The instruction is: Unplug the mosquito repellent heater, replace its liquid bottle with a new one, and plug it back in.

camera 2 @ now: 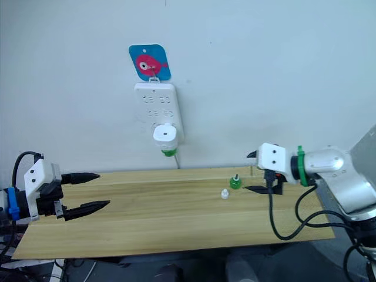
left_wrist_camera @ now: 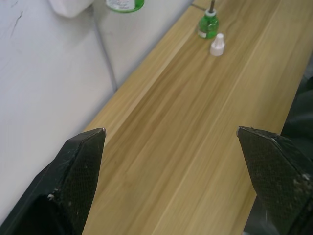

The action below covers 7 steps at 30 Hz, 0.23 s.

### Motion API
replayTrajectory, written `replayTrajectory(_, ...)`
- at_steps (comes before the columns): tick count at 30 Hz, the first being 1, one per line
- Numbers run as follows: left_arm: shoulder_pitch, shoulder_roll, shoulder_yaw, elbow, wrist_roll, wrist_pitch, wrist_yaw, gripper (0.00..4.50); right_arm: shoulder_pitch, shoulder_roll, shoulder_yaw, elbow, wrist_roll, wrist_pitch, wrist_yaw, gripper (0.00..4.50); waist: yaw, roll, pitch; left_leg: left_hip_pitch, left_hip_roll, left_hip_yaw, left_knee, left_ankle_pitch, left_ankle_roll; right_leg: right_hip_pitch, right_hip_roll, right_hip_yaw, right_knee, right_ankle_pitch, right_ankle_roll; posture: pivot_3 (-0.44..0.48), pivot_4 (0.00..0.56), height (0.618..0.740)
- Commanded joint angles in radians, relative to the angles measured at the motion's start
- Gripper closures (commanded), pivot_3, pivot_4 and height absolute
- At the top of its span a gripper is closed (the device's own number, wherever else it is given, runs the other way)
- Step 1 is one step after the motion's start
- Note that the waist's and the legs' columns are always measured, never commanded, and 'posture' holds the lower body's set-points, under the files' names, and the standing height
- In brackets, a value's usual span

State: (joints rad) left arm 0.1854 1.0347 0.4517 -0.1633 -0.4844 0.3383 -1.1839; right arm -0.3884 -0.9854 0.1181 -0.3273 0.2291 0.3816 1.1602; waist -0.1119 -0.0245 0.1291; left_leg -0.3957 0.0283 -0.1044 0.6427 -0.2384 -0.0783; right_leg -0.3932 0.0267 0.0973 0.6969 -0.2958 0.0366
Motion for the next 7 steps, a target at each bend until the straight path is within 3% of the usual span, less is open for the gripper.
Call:
replayTrajectory(1, 0.004, 0.022, 0.022, -0.022, 0.045, 0.007, 0.036, 0.00, 0.028, -0.045, -0.080, -0.020, 0.044, -0.040, 0.054, 0.04, 0.001, 0.000, -0.003, 0.000, 0.000, 0.000, 0.000, 0.000, 0.000, 0.000, 0.000, 0.000, 0.000, 0.000, 0.000, -0.033, 0.005, 0.740)
replayTrajectory(7, 0.016, 0.018, 0.018, -0.017, 0.054, 0.036, 0.027, 0.00, 0.038, -0.085, -0.104, 0.042, 0.019, -0.079, 0.068, 0.04, 0.000, 0.000, -0.009, 0.005, 0.000, 0.001, 0.000, 0.000, 0.000, 0.004, 0.000, 0.000, 0.000, 0.000, 0.000, -0.030, 0.000, 0.740)
